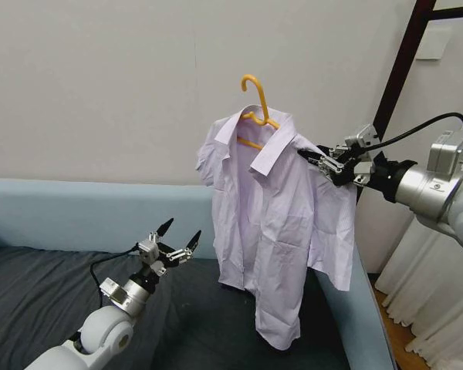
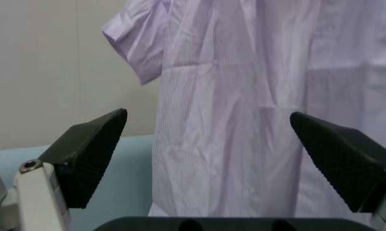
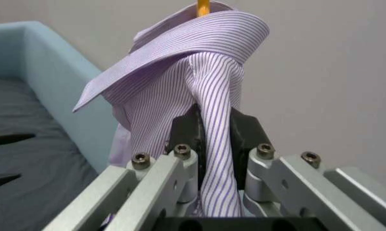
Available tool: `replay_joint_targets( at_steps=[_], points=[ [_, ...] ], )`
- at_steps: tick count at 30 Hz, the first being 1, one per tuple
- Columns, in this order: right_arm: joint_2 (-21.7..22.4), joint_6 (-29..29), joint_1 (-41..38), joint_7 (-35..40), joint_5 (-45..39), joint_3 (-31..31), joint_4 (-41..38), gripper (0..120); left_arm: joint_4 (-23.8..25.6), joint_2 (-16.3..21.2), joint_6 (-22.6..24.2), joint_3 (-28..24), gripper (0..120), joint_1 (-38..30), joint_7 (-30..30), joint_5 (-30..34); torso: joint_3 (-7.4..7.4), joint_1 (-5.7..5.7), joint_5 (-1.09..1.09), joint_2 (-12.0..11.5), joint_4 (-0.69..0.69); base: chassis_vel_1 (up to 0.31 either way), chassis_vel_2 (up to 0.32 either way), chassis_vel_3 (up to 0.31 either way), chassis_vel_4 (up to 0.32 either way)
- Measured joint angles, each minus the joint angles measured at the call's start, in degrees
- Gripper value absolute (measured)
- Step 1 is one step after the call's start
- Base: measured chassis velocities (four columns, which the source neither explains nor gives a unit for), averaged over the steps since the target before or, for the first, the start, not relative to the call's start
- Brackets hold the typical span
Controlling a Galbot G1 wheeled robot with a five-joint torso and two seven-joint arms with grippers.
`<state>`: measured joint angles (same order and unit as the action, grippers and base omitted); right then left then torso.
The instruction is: Pick up the clothes from the sofa and hang them on the clothes hanger.
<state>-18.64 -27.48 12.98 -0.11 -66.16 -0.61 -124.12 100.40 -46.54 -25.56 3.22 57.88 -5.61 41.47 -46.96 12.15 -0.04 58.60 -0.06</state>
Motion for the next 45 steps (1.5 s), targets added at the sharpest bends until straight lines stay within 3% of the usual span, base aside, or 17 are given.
replay_joint_targets(
  at_steps=[3,11,18,26,30,32,37,45],
  points=[
    [2.1,-2.3,-0.8,4.5,0.0,0.0,-1.1,8,-0.2,-0.7,-0.8,-0.1,100,3.0,-1.5,-3.0,0.01,0.0,0.0,0.0,-0.04,0.0,0.0,0.0,0.0],
    [1.2,-7.3,-0.9,11.3,-0.5,0.1,-2.9,8,-0.8,-2.6,-2.8,0.2,100,10.6,-3.7,-7.9,0.0,-0.01,0.0,0.0,0.01,0.0,0.0,0.0,0.0],
    [0.4,-7.3,-1.0,12.5,0.5,-0.1,-3.3,8,-3.5,-3.9,-3.4,-0.9,100,11.4,-5.7,-9.3,0.01,0.0,-0.01,0.0,-0.02,0.0,0.0,0.0,0.0],
    [0.3,-6.9,-2.1,14.4,0.3,-0.1,-3.1,8,-3.1,-3.6,-3.5,-0.8,100,10.8,-6.0,-8.9,0.0,0.0,0.0,0.0,-0.02,0.0,0.0,0.0,0.0],
    [1.8,-10.3,-5.3,23.0,-7.3,0.0,-2.2,8,-1.9,-3.3,-3.5,0.2,100,11.5,-6.0,-8.8,0.0,0.0,-0.01,0.0,0.0,0.0,0.0,0.0,0.0],
    [1.8,-10.3,-5.3,23.0,-7.3,0.0,-2.2,8,-1.9,-3.3,-3.5,0.2,100,11.5,-6.0,-8.8,0.0,0.0,-0.01,0.0,0.0,0.0,0.0,0.0,0.0],
    [9.1,-10.0,-7.1,34.9,-16.9,-0.4,-1.9,8,-1.0,-3.6,-4.2,0.4,100,11.2,-5.9,-8.7,0.0,0.0,0.0,0.0,-0.02,0.0,0.0,0.0,0.0],
    [14.9,-4.9,-6.3,48.5,-28.6,-2.4,-2.2,8,-0.7,-3.7,-4.9,-0.1,100,10.2,-6.3,-8.7,0.0,0.0,0.0,0.0,-0.02,0.0,0.0,0.0,0.0]
  ],
)
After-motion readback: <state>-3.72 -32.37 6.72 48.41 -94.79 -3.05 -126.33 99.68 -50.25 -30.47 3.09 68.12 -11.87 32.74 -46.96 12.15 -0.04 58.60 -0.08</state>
